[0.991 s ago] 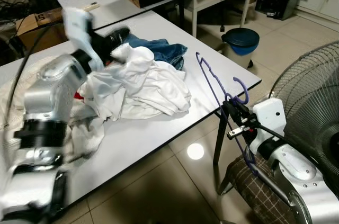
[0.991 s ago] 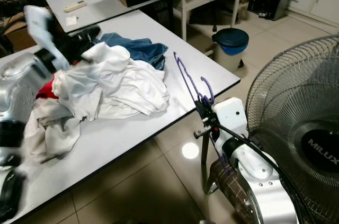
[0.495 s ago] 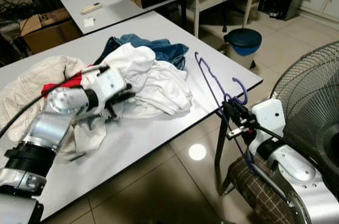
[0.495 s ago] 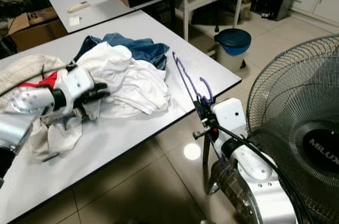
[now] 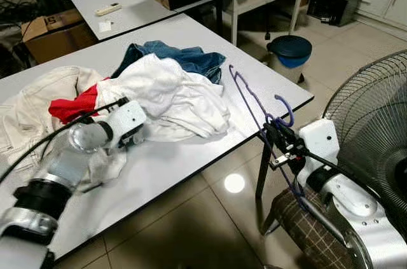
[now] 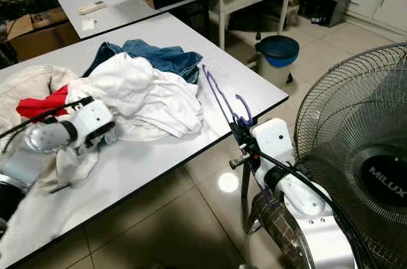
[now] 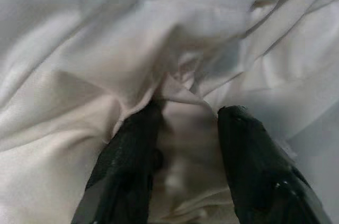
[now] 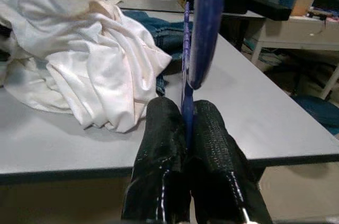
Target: Hang hanger
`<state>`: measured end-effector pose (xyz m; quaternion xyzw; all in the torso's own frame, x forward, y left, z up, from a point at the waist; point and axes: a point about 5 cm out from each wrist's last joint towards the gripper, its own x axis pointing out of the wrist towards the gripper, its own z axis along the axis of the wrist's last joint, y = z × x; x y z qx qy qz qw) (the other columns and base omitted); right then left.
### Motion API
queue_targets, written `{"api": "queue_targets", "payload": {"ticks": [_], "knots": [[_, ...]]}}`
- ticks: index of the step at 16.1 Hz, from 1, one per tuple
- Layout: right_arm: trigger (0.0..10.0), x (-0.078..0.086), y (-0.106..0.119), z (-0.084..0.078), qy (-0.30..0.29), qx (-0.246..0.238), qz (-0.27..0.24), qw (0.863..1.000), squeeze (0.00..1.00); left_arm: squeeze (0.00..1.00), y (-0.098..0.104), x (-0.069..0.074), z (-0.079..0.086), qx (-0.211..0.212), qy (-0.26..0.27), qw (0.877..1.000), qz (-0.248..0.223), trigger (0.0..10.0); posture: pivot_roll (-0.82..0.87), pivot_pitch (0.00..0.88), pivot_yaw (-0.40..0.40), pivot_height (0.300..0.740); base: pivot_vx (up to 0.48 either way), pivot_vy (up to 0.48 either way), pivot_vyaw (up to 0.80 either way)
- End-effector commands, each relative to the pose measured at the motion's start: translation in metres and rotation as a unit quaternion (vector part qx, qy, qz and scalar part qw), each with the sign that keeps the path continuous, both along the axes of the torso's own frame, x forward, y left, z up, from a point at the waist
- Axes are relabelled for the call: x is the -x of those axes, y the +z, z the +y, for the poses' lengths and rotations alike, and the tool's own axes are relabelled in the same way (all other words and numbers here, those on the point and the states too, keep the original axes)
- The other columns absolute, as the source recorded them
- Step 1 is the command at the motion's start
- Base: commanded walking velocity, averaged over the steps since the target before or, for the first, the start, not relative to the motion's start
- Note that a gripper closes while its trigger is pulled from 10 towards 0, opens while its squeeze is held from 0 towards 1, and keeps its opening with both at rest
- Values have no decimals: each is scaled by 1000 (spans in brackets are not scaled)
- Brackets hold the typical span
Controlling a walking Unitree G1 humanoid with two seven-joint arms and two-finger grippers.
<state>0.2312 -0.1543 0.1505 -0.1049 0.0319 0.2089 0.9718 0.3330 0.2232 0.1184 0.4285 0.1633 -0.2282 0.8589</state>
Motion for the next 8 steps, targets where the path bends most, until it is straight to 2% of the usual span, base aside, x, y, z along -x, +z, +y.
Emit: {"api": "queue_targets", "payload": {"ticks": [1,2,8], "knots": [[10000,-2,2,2,6,-5,-2,1000,0,0,3,-3,6,-11,19,1000,-8,3059,-52,0,118,740,0,0,0],[10000,-1,1,1,3,-1,0,1000,0,0,2,-3,4,-1,22,1000,-13,0,-55,0,118,740,0,0,0],[10000,-2,1,0,-1,1,-1,1000,0,0,3,-8,4,13,43,998,-36,0,-61,0,115,740,0,0,0]]}}
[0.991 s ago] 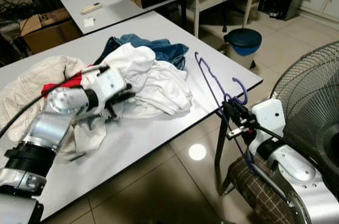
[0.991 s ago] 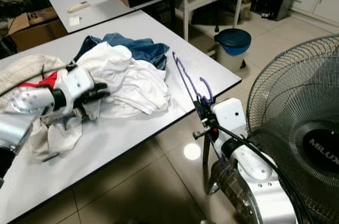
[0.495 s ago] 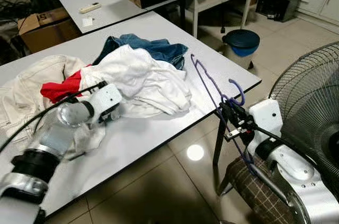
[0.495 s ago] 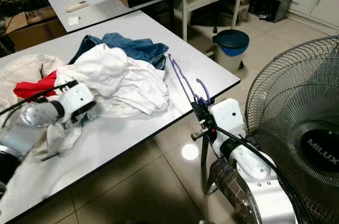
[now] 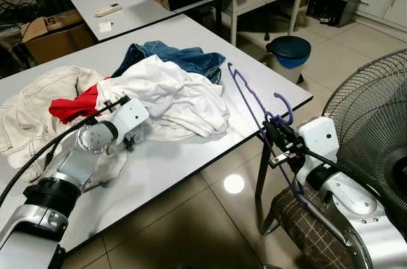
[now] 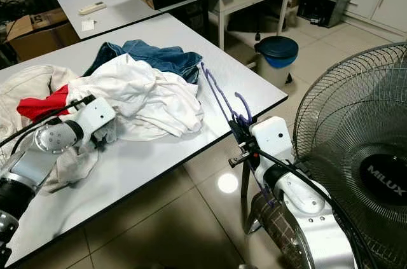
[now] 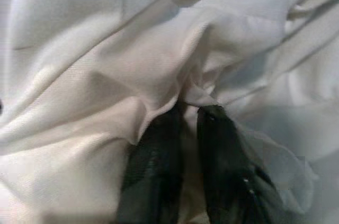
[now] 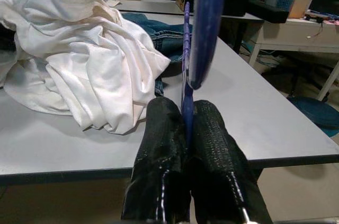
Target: Hang hanger
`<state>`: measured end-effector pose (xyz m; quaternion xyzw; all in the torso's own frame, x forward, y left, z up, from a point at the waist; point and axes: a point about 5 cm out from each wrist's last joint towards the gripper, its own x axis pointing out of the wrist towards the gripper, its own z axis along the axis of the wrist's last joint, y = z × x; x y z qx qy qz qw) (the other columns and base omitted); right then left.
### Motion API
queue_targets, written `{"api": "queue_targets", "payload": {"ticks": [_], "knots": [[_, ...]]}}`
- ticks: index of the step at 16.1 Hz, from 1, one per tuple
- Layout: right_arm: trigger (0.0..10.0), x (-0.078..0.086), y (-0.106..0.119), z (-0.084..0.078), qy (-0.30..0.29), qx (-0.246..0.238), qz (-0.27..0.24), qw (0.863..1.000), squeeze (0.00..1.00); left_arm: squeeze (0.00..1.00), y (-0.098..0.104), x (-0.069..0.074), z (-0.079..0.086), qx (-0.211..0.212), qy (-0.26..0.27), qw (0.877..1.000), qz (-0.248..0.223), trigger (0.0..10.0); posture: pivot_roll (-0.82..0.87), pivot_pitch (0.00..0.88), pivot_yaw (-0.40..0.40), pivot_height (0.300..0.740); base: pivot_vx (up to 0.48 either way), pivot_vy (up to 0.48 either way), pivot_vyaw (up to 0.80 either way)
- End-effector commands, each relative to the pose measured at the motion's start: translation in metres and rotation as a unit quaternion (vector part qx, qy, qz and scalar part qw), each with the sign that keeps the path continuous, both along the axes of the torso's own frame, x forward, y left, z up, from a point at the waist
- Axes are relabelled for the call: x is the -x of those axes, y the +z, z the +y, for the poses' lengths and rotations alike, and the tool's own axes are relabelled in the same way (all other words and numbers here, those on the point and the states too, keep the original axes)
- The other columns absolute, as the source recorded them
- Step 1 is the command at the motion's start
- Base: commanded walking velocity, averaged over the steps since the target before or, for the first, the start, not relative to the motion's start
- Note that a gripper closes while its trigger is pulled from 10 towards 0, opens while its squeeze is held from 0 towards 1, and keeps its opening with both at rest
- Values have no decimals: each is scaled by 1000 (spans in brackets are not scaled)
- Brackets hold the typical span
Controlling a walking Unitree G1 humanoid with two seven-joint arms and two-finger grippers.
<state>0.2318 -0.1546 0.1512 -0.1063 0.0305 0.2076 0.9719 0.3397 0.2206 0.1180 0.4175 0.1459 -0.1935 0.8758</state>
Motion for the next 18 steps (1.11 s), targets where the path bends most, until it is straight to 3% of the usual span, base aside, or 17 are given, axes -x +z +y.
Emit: {"api": "queue_targets", "payload": {"ticks": [1,5,10,11,12,13,14,15,16,17,18], "knots": [[10000,-2,1,0,0,0,0,1000,0,0,3,-2,7,0,17,1000,-6,0,-59,0,113,740,0,0,0],[10000,-4,2,0,1,1,-2,1000,0,0,3,-3,9,6,25,1000,-11,0,-57,0,111,740,0,0,0],[10000,-5,1,0,-1,1,-2,1000,0,0,1,-3,9,50,30,998,-1,0,-57,0,113,740,0,0,0],[10000,-5,1,0,-1,1,-2,1000,0,0,2,-4,6,96,36,995,3,0,-57,0,113,740,0,0,0],[10000,-5,1,-1,-1,0,-3,1000,0,0,17,-8,-7,245,30,969,-5,0,-54,0,110,740,0,0,0],[10000,-6,2,-1,-1,0,-3,1000,0,0,22,-9,-11,288,25,957,-9,0,-53,0,109,740,0,0,0],[10000,-6,2,-1,0,0,-4,1000,0,0,50,-15,-23,439,-2,898,-40,0,-52,0,109,740,0,0,0],[10000,-7,2,-1,1,0,-4,1000,0,0,64,-17,-27,495,-16,867,-58,0,-52,0,109,740,0,0,0],[10000,-7,2,0,2,0,-5,1000,0,0,99,-22,-26,612,-38,783,-103,0,-51,0,109,740,0,0,0],[10000,-7,2,0,2,0,-5,1000,0,0,109,-24,-22,649,-34,751,-120,0,-52,0,110,740,0,0,0],[10000,-7,2,0,2,0,-5,1000,0,0,112,-25,-20,661,-31,739,-125,0,-52,0,110,740,0,0,0]]}}
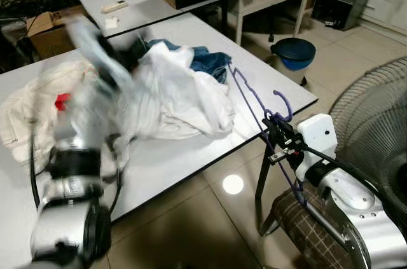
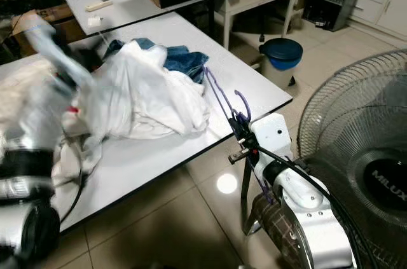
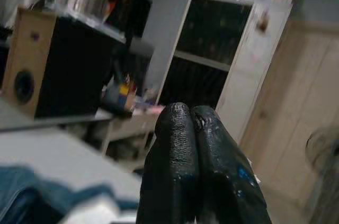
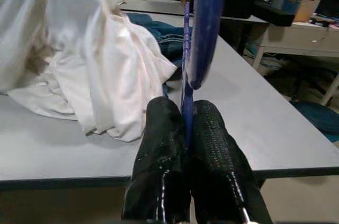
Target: Hang hanger
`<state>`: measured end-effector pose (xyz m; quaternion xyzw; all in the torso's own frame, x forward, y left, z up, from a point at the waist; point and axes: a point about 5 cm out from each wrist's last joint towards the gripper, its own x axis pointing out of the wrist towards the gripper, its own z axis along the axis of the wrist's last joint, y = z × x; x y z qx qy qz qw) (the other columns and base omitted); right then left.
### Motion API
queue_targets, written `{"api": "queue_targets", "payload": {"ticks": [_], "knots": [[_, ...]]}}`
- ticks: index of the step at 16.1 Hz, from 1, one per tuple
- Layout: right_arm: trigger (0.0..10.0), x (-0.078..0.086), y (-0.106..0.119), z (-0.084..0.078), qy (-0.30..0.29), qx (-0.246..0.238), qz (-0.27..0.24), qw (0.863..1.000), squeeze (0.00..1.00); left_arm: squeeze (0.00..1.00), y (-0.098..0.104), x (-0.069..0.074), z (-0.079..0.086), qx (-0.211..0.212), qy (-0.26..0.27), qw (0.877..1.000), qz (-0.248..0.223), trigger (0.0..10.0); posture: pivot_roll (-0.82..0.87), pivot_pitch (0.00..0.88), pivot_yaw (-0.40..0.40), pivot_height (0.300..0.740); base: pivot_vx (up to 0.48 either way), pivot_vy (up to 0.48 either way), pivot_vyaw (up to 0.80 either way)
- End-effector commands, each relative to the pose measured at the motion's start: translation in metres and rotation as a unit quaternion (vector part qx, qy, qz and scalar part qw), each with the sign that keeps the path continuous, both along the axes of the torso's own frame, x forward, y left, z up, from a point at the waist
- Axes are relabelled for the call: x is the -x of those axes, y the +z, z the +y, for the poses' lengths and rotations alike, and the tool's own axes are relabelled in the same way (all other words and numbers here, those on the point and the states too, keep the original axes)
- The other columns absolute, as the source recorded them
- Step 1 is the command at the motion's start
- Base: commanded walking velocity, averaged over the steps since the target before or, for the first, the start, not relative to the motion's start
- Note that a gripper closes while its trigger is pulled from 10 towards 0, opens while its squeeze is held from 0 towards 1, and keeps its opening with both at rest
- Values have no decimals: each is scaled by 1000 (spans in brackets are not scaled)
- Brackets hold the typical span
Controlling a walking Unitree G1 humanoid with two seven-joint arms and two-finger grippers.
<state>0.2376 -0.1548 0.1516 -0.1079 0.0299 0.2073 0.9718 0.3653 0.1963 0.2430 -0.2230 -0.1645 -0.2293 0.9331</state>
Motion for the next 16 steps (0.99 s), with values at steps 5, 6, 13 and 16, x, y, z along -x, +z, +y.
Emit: {"api": "queue_targets", "payload": {"ticks": [5,6,13,16], "knots": [[10000,1,0,0,-2,-3,-4,1000,0,0,-12,12,3,-4,-61,998,30,0,-51,0,117,740,0,0,0],[10000,1,1,0,0,-2,-4,1000,0,0,-12,15,-1,-40,-84,995,29,0,-49,0,116,740,0,0,0],[10000,3,3,-17,1,23,-5,1000,0,1000,-58,31,-4,-501,-111,857,43,10000,-44,0,118,740,0,0,0],[10000,7,2,-16,0,23,-3,1000,0,1000,-59,23,-4,-558,-59,828,7,10000,-61,0,130,740,0,0,0]]}}
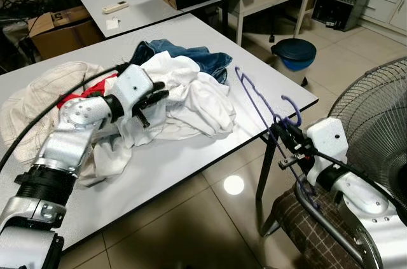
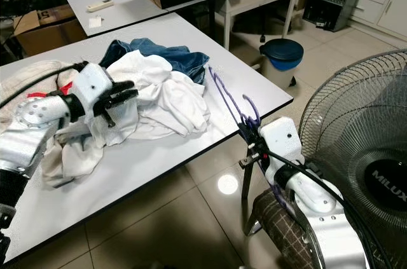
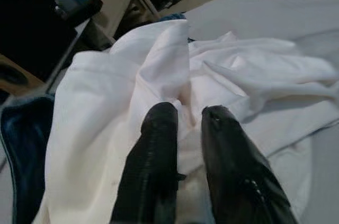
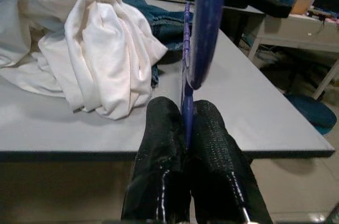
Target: Hang hanger
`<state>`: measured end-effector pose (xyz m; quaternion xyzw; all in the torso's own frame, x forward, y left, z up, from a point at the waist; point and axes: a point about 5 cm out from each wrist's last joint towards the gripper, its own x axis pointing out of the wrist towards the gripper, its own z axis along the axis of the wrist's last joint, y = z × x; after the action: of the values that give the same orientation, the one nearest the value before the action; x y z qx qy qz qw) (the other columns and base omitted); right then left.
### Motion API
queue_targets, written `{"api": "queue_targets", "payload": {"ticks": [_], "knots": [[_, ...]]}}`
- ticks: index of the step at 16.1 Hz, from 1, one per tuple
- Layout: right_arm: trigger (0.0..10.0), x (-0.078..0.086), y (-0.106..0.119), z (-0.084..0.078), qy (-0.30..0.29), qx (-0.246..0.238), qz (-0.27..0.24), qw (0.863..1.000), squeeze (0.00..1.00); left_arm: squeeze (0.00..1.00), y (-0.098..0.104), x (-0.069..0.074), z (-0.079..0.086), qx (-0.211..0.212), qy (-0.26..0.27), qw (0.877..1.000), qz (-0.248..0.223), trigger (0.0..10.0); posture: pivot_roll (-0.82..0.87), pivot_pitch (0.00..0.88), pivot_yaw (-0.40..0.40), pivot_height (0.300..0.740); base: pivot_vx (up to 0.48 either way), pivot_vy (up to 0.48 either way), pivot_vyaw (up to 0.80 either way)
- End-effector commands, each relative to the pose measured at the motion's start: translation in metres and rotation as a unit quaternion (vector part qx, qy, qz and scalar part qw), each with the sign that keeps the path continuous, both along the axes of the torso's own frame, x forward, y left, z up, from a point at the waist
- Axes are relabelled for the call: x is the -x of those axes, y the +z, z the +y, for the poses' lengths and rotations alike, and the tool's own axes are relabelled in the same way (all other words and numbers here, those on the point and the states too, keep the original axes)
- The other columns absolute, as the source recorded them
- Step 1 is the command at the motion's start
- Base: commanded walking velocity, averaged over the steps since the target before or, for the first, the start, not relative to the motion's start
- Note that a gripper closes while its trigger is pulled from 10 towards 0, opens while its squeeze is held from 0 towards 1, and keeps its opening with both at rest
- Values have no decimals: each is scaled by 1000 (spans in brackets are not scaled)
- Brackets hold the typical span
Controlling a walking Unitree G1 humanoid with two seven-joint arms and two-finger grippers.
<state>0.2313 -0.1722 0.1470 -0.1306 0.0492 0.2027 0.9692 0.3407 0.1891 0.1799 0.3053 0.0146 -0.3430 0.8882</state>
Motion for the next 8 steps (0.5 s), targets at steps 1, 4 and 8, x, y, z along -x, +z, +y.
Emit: {"api": "queue_targets", "payload": {"ticks": [1,4,8], "knots": [[10000,1,6,2,6,-4,-16,1000,0,1000,6,-3,6,-27,9,999,-23,10000,-63,0,131,740,0,0,0],[10000,4,6,2,7,-5,-14,1000,0,1000,16,-7,21,-31,33,998,-49,10000,-65,0,133,740,0,0,0],[10000,2,5,3,10,-6,-13,1000,0,494,23,-20,31,22,73,997,-23,10000,-60,0,134,740,0,0,0]]}}
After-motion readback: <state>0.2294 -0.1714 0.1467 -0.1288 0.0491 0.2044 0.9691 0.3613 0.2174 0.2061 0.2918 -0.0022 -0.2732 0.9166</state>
